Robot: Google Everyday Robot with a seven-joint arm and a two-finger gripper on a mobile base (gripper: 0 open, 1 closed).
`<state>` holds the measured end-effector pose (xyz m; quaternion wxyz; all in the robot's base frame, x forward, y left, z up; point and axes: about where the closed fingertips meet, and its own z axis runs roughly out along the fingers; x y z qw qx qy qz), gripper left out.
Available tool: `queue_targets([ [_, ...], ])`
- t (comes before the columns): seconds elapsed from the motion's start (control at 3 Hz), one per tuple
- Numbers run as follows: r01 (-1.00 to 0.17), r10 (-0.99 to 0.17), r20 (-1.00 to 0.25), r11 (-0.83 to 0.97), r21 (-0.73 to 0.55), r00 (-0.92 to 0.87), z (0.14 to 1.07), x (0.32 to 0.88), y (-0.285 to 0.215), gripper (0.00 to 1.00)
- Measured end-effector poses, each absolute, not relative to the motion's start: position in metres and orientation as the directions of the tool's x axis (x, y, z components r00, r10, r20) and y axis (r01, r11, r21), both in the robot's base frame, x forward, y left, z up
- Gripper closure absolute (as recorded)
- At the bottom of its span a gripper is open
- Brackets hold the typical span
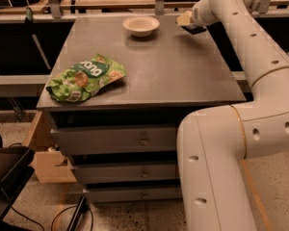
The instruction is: Move rxbar blueberry near paper bowl
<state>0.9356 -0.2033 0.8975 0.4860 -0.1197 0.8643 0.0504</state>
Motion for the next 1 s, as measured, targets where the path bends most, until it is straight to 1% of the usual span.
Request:
queue_targets([
  [0.33, -0.258, -0.158, -0.849, 0.966, -0.027, -0.504, 0.8927, 0.9369, -0.2009, 0.5],
  [0.67, -0.259, -0.159, -0.848, 0.965, -0.026, -0.506, 0.8901, 0.9376, -0.1997, 0.28],
  [1.0, -0.261, -0.16, -0.845, 0.965, -0.025, -0.51, 0.8864, 0.9385, -0.1978, 0.04],
])
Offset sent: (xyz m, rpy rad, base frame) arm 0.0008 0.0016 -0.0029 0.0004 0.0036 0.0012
